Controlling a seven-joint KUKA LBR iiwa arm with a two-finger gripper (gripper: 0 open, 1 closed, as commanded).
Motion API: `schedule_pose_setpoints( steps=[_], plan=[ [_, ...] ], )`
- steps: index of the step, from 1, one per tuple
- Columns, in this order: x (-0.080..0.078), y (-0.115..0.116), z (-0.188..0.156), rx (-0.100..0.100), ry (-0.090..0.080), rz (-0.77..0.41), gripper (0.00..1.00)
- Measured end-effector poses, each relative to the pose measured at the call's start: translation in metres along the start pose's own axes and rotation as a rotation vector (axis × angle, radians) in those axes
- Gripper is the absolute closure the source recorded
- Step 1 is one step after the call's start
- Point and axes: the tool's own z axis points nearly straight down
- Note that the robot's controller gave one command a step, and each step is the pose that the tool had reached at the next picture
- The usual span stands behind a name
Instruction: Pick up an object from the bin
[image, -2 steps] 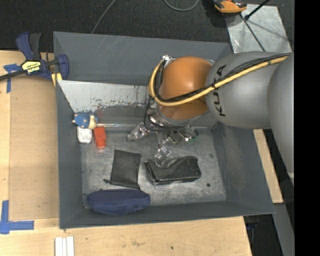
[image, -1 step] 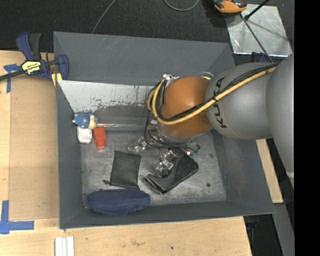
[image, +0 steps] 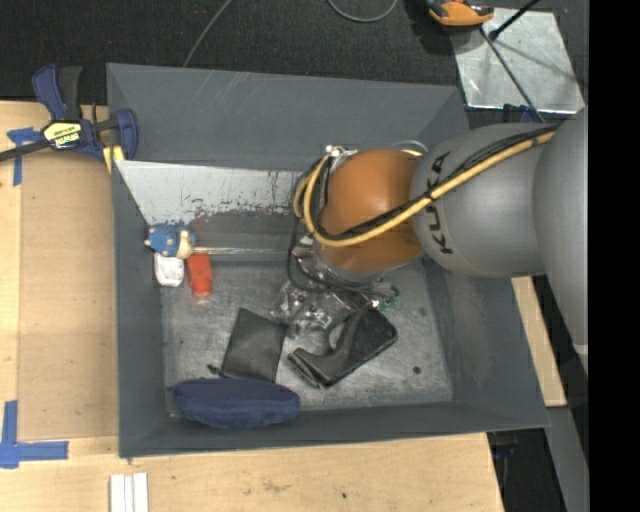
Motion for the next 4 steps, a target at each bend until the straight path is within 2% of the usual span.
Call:
schedule_pose_setpoints(
  steps=[1,2,3,4],
  plan=[
    [-0.056,0.077,-0.086,-0.010,0.012,-0.005,1.00],
    [0.003,0.125,-0.037,-0.009,0.029,0.226,1.00],
    [0.007,0.111,-0.120,-0.005,0.019,0.236,1.00],
    [0.006,0.100,-0.041,-0.007,0.032,0.414,1.00]
  ],
)
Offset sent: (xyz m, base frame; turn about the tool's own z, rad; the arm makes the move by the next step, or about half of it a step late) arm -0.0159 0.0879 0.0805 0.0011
